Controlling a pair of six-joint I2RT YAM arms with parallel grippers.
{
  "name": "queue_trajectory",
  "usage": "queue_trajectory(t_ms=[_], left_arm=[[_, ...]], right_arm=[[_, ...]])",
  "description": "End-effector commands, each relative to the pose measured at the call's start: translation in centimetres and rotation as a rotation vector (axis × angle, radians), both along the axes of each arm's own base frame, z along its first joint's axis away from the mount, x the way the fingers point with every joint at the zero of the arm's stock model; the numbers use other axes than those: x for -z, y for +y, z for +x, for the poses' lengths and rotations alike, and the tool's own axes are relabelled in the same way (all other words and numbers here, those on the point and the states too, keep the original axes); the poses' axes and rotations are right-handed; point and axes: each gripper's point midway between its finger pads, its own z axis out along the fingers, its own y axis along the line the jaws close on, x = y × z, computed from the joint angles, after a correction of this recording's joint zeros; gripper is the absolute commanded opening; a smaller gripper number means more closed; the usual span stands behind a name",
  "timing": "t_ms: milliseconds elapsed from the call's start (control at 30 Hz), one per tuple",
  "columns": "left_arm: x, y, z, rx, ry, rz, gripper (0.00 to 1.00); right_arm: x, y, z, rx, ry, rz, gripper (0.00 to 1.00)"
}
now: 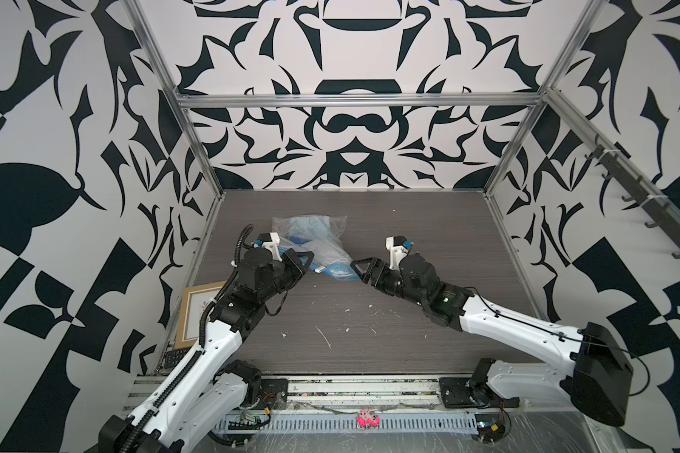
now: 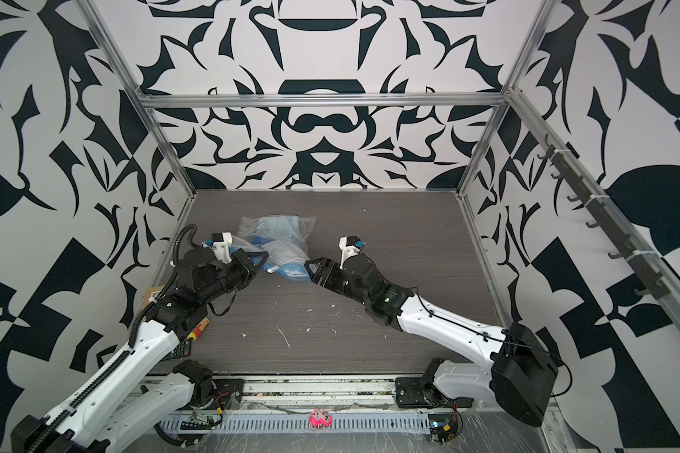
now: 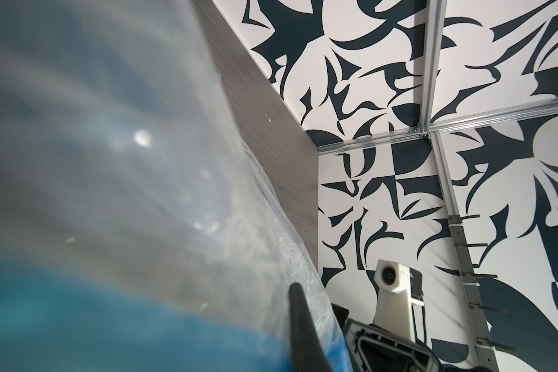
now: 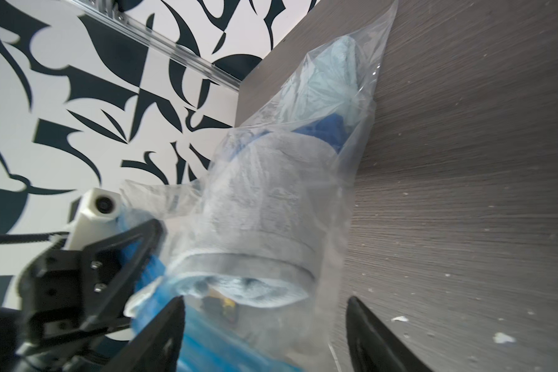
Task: Place the folded towel into the vacuum bag
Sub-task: Adjust the vacuum bag at the center of the board.
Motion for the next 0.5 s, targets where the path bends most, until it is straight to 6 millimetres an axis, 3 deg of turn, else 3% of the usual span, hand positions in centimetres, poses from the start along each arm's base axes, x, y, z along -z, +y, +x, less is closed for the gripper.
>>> queue_trajectory(t_ms=[0,133,300,400,467], left_arm=[[-3.6,-0.4,0.4,0.021,-0.101,-0.032,0.0],[-4.5,-0.4,0.8,0.013,-0.123,-0.036,0.0],[-6.2,-0.7,1.4,0.013,-0.163,-0.04,0.0],[-8.0,-0.9,1.9,0.028,-0.179,-0.037,0.0],[-10.3,-0.9,2.4,0.043,-0.209,-0.011,0.0]], right_arm=[[-5.0,1.0,0.5,-0.012,-0.059,0.117,0.68],[-5.7,1.0,0.5,-0.009,-0.043,0.135,0.55],[-7.1,0.3,0.2,-0.006,-0.079,0.098,0.53],[-9.6,-0.6,-0.4,-0.055,-0.213,-0.007,0.54],[-12.2,-1.9,-0.9,-0.085,-0.335,-0.148,0.56]])
